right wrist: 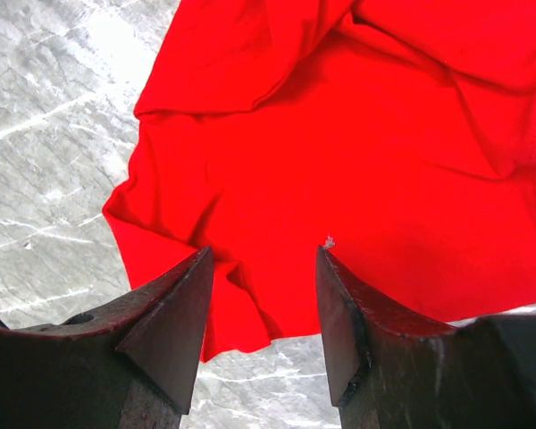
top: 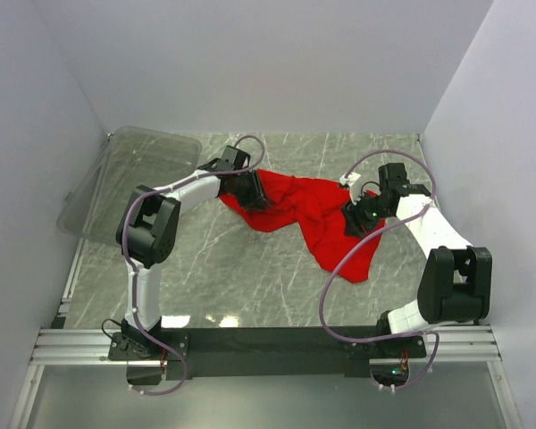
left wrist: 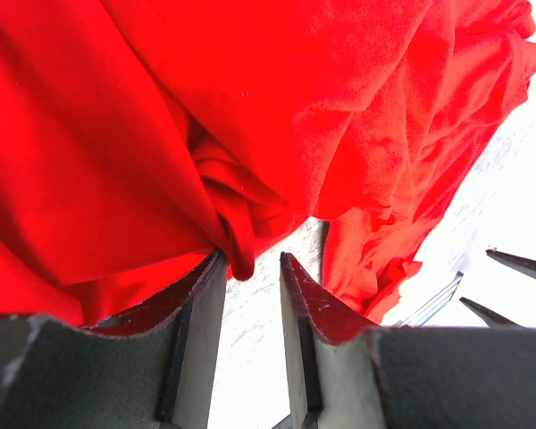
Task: Fold and stack the t-shirts
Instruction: Flatten the tshirt out
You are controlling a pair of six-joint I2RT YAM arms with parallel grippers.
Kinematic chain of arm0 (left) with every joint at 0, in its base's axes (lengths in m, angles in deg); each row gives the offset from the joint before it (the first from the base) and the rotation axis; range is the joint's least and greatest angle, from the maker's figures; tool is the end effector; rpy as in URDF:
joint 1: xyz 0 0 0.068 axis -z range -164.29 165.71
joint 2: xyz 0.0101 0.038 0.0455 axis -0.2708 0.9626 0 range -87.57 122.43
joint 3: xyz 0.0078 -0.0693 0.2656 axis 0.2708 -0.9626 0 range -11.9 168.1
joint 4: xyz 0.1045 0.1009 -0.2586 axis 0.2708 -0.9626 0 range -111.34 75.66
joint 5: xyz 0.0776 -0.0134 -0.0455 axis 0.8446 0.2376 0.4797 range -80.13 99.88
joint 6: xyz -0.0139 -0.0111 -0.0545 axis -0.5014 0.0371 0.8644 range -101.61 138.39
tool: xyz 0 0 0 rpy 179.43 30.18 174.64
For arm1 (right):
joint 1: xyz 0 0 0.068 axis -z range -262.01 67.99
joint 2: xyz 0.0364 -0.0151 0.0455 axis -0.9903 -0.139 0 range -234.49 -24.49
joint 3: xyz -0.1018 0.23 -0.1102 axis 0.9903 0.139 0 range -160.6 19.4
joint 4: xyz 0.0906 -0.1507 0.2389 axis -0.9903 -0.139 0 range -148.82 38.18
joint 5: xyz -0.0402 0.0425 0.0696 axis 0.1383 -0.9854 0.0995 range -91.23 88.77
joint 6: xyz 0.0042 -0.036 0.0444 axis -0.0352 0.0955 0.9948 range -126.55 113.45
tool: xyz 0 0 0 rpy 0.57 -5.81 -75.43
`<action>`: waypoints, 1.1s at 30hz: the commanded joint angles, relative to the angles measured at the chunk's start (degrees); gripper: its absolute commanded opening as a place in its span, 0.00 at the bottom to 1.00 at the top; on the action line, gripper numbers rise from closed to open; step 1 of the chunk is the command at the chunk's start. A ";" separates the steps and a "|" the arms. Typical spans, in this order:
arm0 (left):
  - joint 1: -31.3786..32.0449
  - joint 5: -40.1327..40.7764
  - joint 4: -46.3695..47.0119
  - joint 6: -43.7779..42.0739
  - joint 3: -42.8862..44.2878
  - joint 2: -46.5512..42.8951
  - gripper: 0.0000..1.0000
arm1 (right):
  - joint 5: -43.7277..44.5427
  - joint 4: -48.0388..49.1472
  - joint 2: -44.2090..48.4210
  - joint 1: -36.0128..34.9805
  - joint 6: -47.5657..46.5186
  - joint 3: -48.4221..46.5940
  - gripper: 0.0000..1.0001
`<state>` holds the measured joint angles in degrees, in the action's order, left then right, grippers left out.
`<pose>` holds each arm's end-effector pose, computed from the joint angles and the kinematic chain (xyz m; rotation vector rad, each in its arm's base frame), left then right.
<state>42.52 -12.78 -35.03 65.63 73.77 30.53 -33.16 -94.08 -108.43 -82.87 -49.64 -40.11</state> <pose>0.4236 -0.2316 0.1581 -0.3008 2.6836 -0.9718 0.3163 0.0262 0.2162 -1.0840 2.2877 0.4866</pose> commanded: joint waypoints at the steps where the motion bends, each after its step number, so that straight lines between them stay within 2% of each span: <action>1: 0.09 -1.08 -0.32 -0.92 2.31 -3.23 0.36 | -0.16 -0.28 -0.17 0.16 -0.06 -0.26 0.57; 12: 0.09 -0.20 -1.99 -1.80 3.36 -3.06 0.33 | -0.42 -0.37 -0.35 0.07 -0.06 -0.44 0.57; 33: -0.18 1.65 -5.24 -4.00 4.33 -1.12 0.33 | -0.69 -0.19 -0.61 0.16 0.02 -0.44 0.57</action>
<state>42.52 -12.06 -39.73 63.03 76.24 30.33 -33.24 -94.08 -109.04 -82.87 -49.62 -40.11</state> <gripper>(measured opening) 0.328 0.565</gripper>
